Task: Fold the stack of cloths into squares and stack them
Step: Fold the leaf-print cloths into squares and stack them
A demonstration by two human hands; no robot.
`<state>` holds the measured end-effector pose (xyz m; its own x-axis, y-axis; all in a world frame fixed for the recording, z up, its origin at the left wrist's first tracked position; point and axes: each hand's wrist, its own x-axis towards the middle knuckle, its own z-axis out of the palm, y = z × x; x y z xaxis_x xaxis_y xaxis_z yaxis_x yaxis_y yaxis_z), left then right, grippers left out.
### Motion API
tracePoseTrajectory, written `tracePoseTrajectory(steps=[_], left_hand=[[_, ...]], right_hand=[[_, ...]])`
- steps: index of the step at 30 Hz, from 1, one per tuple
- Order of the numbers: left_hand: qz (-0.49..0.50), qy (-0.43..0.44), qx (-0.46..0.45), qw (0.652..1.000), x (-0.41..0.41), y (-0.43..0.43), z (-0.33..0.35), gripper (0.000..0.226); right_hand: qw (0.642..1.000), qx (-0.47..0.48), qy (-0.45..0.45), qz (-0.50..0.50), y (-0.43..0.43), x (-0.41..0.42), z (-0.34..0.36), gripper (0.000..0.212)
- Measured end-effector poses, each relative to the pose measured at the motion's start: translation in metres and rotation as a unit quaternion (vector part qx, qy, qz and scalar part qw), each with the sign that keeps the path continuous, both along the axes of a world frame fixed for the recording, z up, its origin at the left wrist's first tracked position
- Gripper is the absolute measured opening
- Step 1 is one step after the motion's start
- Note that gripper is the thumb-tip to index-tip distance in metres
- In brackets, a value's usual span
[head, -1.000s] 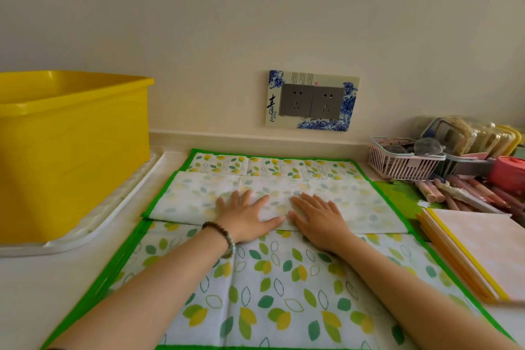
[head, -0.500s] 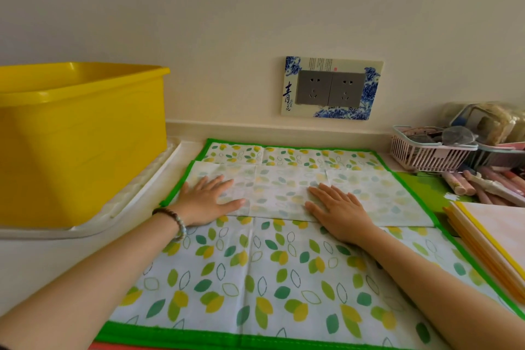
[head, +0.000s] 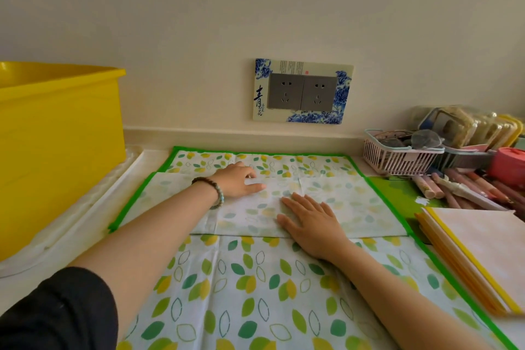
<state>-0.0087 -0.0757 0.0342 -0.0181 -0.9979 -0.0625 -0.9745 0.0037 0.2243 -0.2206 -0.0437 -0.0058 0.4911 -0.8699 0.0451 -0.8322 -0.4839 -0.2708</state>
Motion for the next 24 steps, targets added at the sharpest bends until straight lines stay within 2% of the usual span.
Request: tracePoseTrajectory(steps=[3, 8, 10, 12, 14, 17, 20, 22, 24], left_hand=[[0.01, -0.031, 0.005, 0.999, -0.004, -0.013, 0.002, 0.058], [0.006, 0.0, 0.055, 0.998, -0.006, -0.017, 0.008, 0.08], [-0.016, 0.0, 0.067, 0.998, -0.006, -0.013, 0.011, 0.069], [-0.033, 0.022, 0.069, 0.997, -0.005, -0.007, 0.018, 0.042], [-0.044, 0.045, 0.08, 0.995, -0.001, 0.001, 0.024, 0.036], [-0.036, 0.122, 0.09, 0.988, 0.002, 0.019, 0.027, 0.027], [0.022, 0.238, 0.02, 0.971, 0.006, 0.04, 0.022, 0.046], [0.058, 0.334, -0.033, 0.94, 0.009, 0.055, 0.016, 0.041], [0.093, 0.441, -0.082, 0.889, 0.009, 0.069, 0.009, 0.023]], right_hand=[[1.0, -0.009, -0.025, -0.003, -0.001, 0.0, 0.0, 0.056], [0.995, -0.007, -0.095, -0.019, -0.002, -0.001, 0.004, 0.049], [0.99, 0.003, -0.137, -0.035, -0.002, -0.003, 0.006, 0.047], [0.978, 0.032, -0.201, -0.048, -0.003, -0.005, 0.006, 0.045], [0.96, 0.059, -0.269, -0.055, -0.004, -0.007, 0.007, 0.04], [0.934, 0.077, -0.34, -0.08, -0.004, -0.01, 0.01, 0.035], [0.906, 0.056, -0.406, -0.106, -0.004, -0.014, 0.015, 0.035], [0.883, 0.059, -0.447, -0.128, -0.003, -0.018, 0.02, 0.038], [0.856, 0.101, -0.482, -0.157, -0.001, -0.021, 0.026, 0.045]])
